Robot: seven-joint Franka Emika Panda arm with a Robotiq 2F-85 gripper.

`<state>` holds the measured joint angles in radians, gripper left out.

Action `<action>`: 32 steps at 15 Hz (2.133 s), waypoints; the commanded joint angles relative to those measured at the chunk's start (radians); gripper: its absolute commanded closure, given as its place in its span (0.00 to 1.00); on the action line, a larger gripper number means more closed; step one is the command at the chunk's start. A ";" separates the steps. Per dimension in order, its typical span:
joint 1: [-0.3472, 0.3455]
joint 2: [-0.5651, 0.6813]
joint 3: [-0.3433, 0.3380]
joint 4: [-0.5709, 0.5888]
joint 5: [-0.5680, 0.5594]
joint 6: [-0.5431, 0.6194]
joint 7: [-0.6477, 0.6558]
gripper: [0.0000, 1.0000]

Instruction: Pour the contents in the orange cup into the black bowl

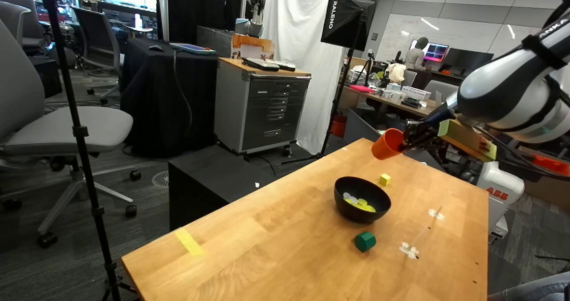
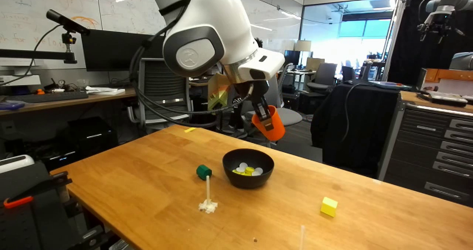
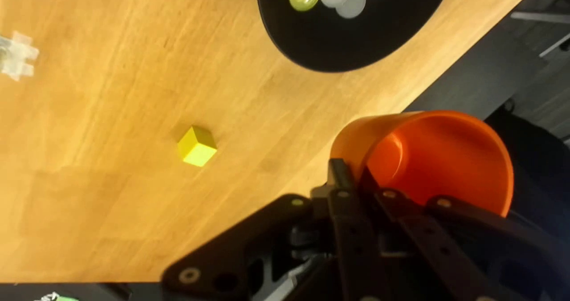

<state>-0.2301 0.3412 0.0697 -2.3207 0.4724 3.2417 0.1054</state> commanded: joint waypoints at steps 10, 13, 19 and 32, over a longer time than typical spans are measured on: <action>-0.333 -0.124 0.276 -0.069 0.146 -0.240 -0.132 0.95; -0.360 -0.135 0.263 -0.089 0.176 -0.259 -0.139 0.96; -0.422 -0.139 0.199 -0.108 0.117 -0.406 -0.155 0.93; -0.181 0.056 -0.182 0.129 0.004 -0.824 -0.100 0.94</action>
<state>-0.4420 0.3274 -0.0715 -2.2912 0.4641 2.4809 -0.0132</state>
